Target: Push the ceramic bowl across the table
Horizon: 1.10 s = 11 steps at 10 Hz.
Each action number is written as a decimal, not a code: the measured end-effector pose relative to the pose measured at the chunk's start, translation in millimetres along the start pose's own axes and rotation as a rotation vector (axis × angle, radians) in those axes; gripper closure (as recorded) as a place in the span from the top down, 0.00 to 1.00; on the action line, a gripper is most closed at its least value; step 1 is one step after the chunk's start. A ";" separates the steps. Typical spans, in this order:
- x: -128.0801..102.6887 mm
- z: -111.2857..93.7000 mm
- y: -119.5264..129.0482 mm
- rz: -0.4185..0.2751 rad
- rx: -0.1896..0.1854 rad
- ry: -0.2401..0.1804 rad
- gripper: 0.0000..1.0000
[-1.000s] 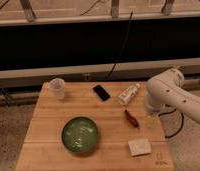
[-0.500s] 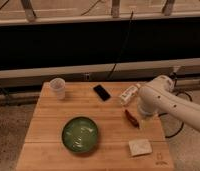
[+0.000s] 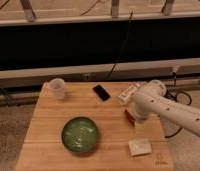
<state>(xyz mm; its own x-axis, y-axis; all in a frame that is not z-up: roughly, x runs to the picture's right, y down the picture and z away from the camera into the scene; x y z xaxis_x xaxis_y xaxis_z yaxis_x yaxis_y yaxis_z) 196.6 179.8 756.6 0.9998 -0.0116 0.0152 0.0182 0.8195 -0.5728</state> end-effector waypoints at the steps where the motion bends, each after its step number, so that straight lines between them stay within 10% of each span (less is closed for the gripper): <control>1: -4.2 3.5 1.1 -0.004 -0.003 0.000 0.80; 11: -24.8 23.1 10.2 -0.038 -0.018 -0.012 0.80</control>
<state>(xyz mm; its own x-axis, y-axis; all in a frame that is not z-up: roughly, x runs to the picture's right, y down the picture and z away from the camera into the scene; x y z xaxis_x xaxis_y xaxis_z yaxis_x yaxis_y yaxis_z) 171.9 201.7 769.4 0.9983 -0.0357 0.0469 0.0565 0.8079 -0.5867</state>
